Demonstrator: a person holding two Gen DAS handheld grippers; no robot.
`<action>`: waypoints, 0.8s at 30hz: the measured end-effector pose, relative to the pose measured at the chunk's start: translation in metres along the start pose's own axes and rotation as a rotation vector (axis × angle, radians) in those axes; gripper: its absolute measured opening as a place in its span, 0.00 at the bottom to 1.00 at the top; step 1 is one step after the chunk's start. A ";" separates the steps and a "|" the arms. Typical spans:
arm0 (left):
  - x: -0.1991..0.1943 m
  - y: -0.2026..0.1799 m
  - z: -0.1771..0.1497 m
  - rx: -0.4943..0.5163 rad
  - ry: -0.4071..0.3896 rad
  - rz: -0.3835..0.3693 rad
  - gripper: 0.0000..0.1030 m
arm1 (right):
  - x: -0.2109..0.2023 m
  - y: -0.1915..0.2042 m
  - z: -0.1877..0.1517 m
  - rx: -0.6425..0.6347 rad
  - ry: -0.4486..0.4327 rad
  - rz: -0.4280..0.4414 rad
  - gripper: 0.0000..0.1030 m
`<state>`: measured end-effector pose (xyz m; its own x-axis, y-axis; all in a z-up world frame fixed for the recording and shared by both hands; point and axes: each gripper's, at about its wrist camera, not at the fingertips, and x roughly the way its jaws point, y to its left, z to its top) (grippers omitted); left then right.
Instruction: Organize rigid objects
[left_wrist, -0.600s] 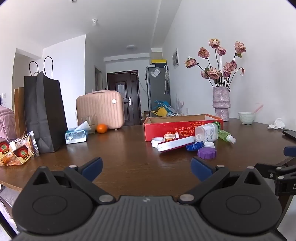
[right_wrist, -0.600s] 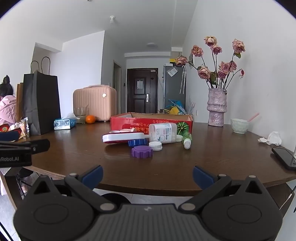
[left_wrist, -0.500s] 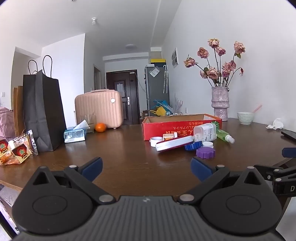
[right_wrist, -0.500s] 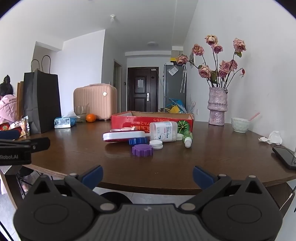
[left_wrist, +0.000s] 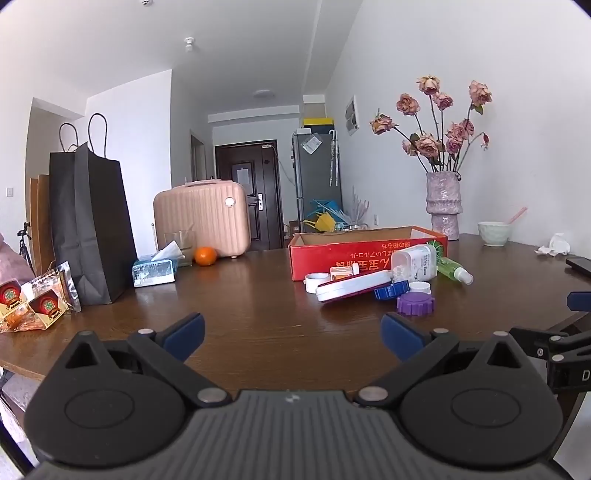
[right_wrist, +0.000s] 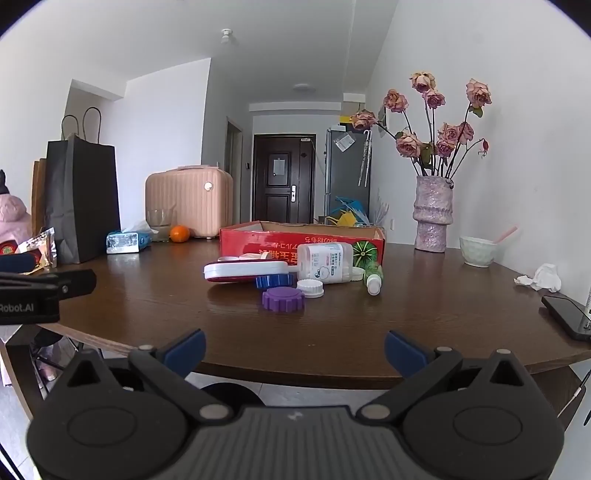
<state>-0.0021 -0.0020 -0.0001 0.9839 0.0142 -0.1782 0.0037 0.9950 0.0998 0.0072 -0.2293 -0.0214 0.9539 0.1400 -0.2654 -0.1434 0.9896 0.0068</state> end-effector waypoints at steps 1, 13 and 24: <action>0.000 0.000 0.000 0.003 -0.002 0.000 1.00 | 0.000 0.002 0.000 -0.002 0.002 0.000 1.00; 0.000 0.000 0.000 0.003 0.000 -0.006 1.00 | 0.003 0.001 -0.001 0.006 0.010 -0.009 1.00; 0.000 0.000 0.001 0.002 -0.008 -0.002 1.00 | 0.003 0.001 -0.001 0.001 0.009 -0.011 1.00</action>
<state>-0.0021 -0.0017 0.0005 0.9853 0.0112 -0.1702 0.0062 0.9948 0.1014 0.0096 -0.2276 -0.0235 0.9530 0.1292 -0.2742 -0.1329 0.9911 0.0050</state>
